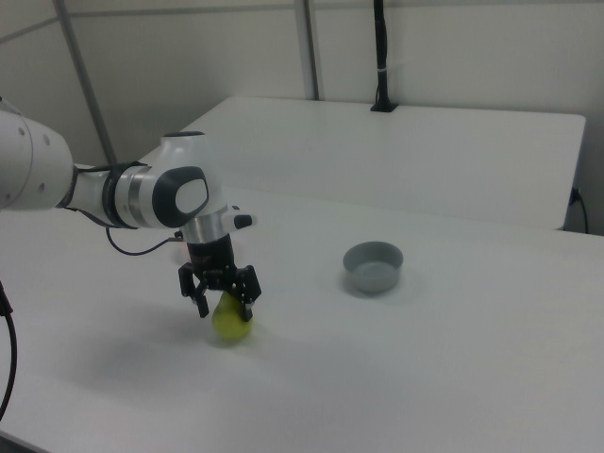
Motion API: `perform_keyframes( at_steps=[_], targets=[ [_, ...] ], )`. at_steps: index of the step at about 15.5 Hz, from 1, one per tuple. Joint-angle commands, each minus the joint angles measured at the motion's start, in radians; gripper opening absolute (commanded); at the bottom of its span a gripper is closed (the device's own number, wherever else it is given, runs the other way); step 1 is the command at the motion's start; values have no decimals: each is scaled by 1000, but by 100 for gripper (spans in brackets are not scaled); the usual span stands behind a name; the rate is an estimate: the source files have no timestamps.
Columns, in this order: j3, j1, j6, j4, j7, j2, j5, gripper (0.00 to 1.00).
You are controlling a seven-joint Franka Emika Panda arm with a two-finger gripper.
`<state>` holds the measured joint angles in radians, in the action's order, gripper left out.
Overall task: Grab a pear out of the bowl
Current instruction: 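Lower the held pear onto the bare table beside the bowls, then open the gripper to release the pear and raise it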
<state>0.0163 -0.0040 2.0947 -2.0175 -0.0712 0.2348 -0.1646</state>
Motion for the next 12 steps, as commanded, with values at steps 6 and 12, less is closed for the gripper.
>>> perform_keyframes(
  at_steps=[6,12],
  targets=[
    [-30,16,-194,222,18,-72,71,100],
    [-58,19,-344,371,18,-144,100,100]
  ],
)
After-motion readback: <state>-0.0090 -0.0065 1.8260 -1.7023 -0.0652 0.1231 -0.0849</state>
